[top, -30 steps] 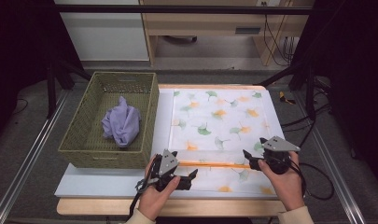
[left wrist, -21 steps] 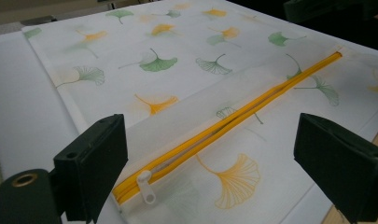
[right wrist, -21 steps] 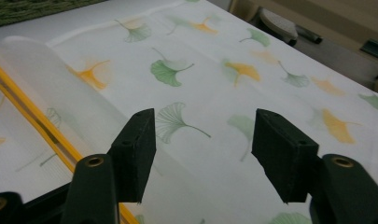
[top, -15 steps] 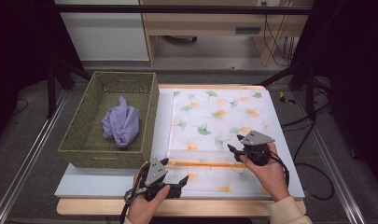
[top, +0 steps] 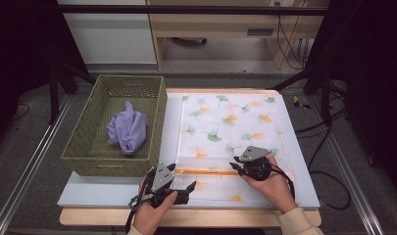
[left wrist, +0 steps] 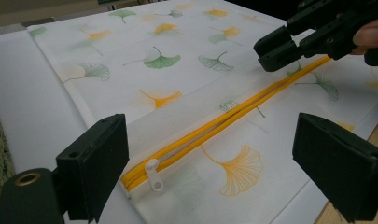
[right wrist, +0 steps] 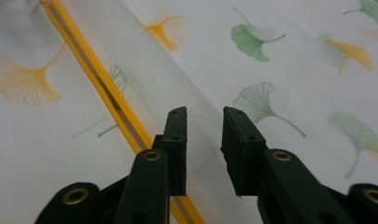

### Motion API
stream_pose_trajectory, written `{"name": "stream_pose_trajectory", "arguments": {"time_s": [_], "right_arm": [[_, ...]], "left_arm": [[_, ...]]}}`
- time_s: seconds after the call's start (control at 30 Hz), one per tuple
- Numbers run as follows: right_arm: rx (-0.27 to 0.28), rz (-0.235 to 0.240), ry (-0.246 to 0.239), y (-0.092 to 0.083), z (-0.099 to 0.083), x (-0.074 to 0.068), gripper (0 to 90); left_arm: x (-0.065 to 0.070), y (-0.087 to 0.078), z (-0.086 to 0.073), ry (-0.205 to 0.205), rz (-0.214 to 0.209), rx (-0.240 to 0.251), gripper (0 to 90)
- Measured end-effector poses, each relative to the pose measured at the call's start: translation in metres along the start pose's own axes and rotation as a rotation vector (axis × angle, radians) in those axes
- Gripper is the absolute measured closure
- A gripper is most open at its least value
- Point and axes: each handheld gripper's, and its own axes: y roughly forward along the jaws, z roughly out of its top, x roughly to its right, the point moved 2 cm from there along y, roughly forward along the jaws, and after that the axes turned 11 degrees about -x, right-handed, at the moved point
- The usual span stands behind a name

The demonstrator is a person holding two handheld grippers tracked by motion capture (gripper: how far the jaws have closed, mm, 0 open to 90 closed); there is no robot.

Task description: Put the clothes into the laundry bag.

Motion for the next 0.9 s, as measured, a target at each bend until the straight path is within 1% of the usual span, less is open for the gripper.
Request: {"name": "stream_pose_trajectory", "arguments": {"time_s": [0.07,0.23,0.27,0.37,0.5,0.57,0.63,0.67,0.73,0.8,0.9], "right_arm": [[-0.017,0.005,-0.007,0.003,-0.001,0.000,76.0],[-0.024,0.013,-0.008,0.004,-0.002,0.000,74.9],[-0.034,0.023,-0.011,0.006,-0.002,-0.001,73.1],[-0.042,0.027,-0.025,0.008,-0.002,-0.003,68.1],[-0.063,0.041,-0.031,0.012,-0.002,-0.004,62.6],[-0.069,0.043,-0.026,0.013,-0.002,-0.004,59.0],[-0.078,0.055,-0.021,0.014,-0.002,-0.004,55.4],[-0.078,0.055,-0.021,0.014,-0.002,-0.004,55.4],[-0.089,0.070,-0.008,0.016,-0.002,-0.005,51.4],[-0.097,0.074,-0.006,0.017,-0.002,-0.005,50.3],[-0.117,0.074,0.002,0.019,-0.003,-0.004,53.0]], "left_arm": [[-0.001,0.001,-0.001,-0.001,-0.003,-0.007,10.5],[-0.002,0.000,-0.002,-0.006,-0.002,-0.005,10.6],[-0.002,0.000,-0.002,-0.010,-0.005,-0.004,10.6],[-0.002,0.000,-0.001,-0.007,-0.007,-0.007,10.6],[-0.001,0.000,-0.001,-0.007,-0.007,-0.007,10.6],[-0.001,0.001,-0.001,-0.006,-0.011,-0.011,10.6],[0.000,0.002,-0.002,-0.006,-0.016,-0.017,10.5],[0.000,0.002,-0.002,-0.006,-0.016,-0.017,10.5],[0.000,0.001,-0.002,-0.003,-0.018,-0.018,10.5],[-0.001,0.000,-0.002,-0.004,-0.013,-0.015,10.5],[-0.003,0.000,-0.002,-0.010,-0.013,-0.015,10.5]]}}
